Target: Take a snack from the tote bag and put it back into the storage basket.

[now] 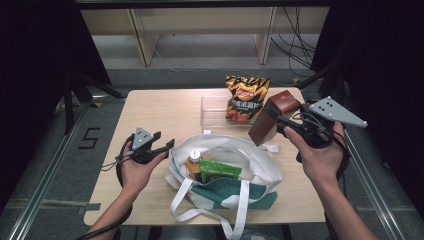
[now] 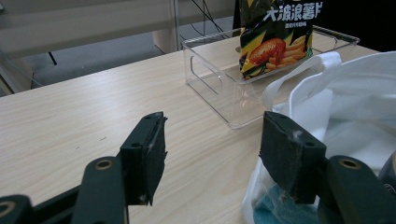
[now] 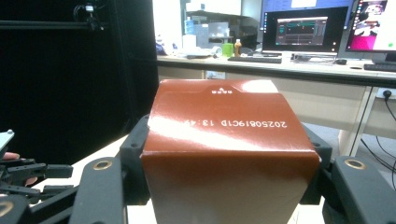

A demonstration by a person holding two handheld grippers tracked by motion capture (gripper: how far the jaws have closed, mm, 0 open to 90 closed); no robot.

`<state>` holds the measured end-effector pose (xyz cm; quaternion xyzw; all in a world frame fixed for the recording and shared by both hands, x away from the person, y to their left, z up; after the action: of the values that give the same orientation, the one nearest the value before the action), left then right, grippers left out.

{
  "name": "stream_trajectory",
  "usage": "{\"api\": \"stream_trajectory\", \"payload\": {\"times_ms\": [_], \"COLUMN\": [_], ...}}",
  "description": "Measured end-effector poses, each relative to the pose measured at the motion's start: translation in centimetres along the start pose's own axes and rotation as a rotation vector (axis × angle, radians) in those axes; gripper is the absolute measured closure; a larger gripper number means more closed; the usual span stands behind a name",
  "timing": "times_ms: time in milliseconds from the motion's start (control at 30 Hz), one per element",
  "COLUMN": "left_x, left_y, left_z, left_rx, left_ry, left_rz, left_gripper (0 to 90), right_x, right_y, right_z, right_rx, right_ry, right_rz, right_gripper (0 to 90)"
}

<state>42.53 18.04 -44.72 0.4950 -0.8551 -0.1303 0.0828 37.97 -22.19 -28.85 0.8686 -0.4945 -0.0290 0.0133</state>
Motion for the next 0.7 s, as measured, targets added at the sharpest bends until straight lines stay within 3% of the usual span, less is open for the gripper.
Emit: {"api": "stream_trajectory", "payload": {"times_ms": [267, 700], "left_x": [0.0, -0.1], "left_y": [0.0, 0.0], "left_z": [0.0, 0.0], "left_rx": [0.000, 0.000], "left_ry": [-0.003, 0.001], "left_rz": [-0.001, 0.002], "left_gripper": [39.9, 39.9], "right_x": [0.7, 1.7], "right_y": [-0.3, -0.8], "right_z": [-0.2, -0.5], "right_rx": [0.006, 0.002], "right_ry": [0.019, -0.010], "right_rz": [0.016, 0.049], "right_gripper": [39.0, 39.0]}}
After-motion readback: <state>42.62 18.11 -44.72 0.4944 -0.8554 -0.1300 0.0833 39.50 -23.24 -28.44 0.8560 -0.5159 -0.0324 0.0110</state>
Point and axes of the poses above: each handheld gripper's, and its own axes: y roughly backward along the jaws, z roughly out of its underside, x roughly to its right, the point moved 2 cm from there along -y, roughly forward along the jaws, and after that the axes turned 3 degrees about x, right-handed, at the moved point
